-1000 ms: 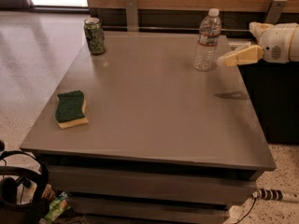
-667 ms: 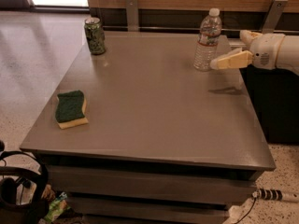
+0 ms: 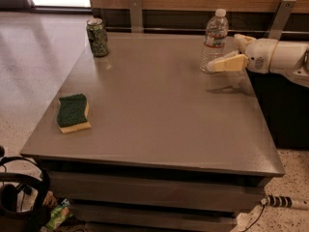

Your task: Move water bottle near sponge

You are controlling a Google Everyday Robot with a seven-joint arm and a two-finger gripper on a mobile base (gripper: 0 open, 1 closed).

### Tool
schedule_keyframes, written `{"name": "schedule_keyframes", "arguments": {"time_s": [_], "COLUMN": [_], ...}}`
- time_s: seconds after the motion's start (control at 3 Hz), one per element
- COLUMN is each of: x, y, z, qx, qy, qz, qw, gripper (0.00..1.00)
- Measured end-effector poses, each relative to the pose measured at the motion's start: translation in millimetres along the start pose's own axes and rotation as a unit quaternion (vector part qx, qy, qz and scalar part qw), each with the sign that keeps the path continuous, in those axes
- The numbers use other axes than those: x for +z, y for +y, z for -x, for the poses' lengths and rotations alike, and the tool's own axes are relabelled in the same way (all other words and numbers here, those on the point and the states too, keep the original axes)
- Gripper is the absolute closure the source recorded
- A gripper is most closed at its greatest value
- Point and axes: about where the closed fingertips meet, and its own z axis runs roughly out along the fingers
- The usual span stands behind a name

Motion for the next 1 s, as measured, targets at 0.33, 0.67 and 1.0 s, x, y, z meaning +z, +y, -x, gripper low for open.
{"name": "schedule_keyframes", "arguments": {"time_s": [0.33, 0.67, 1.0], "x": [13, 24, 27], "y": [-2, -9, -9], "z": [7, 14, 15], "qx": [0.000, 0.000, 0.000], "qy": [-0.016, -0.029, -0.031], "qz": [0.011, 0.017, 0.019], "qw": [0.9998, 0.9994, 0.9993], "gripper": [0.00, 0.00, 0.12]}}
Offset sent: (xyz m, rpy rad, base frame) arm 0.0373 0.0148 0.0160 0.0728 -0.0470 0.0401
